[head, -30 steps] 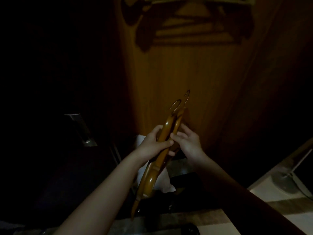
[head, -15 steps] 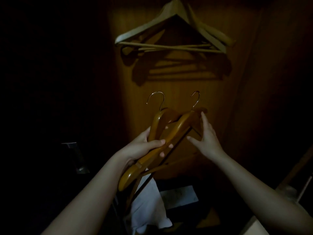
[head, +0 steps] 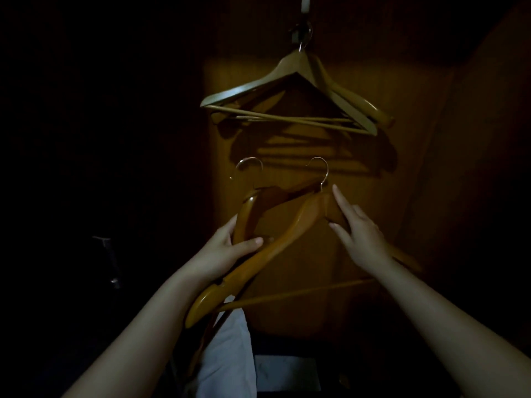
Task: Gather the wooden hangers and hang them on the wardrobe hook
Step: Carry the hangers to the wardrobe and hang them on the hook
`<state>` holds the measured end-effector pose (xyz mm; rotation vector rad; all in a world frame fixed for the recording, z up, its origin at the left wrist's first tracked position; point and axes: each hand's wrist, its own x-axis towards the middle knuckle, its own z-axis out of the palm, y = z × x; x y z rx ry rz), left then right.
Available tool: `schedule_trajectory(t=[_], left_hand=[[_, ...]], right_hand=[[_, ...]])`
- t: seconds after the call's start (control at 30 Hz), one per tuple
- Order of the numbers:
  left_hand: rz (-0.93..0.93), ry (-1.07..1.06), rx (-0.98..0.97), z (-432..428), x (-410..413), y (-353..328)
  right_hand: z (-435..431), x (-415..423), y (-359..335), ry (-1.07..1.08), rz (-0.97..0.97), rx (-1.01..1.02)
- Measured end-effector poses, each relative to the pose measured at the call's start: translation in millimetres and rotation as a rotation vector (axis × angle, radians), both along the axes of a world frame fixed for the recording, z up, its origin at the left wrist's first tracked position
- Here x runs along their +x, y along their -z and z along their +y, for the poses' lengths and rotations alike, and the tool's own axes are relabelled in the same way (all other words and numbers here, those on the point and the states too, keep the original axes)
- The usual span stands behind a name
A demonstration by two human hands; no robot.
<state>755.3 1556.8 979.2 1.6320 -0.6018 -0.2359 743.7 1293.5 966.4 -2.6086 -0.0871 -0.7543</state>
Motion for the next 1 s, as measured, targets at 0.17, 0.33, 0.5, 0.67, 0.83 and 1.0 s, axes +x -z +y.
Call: schedule_trajectory(t=[0.17, 0.33, 0.5, 0.67, 0.83, 1.0], left_hand=[[-0.086, -0.268, -0.127, -6.6, -19.6, -9.2], [-0.344, -0.559, -0.046, -12.1, -24.5, -33.7], [-0.489, -0.717, 0.137, -17.0, -11.2, -69.0], [-0.540, -0.793, 0.331, -25.3, 6.1, -103.4], [-0.613, -0.914, 0.369, -40.6, 28.4, -119.2], [-0.715, -1.061, 0.339, -63.1, 60.9, -129.2]], right_hand=[[-21.1, 3.9, -19.7, -0.035, -0.058, -0.093], [-26.2, 19.5, -51.4, -0.050, -0.136, -0.205], [-34.9, 33.7, -87.3, -0.001, -0.225, -0.225], [-42.8, 49.9, -127.4, 0.062, -0.319, -0.280], [-41.9, 73.9, -161.1, 0.145, -0.376, -0.252], [-31.7, 106.1, -183.3, 0.158, -0.367, -0.175]])
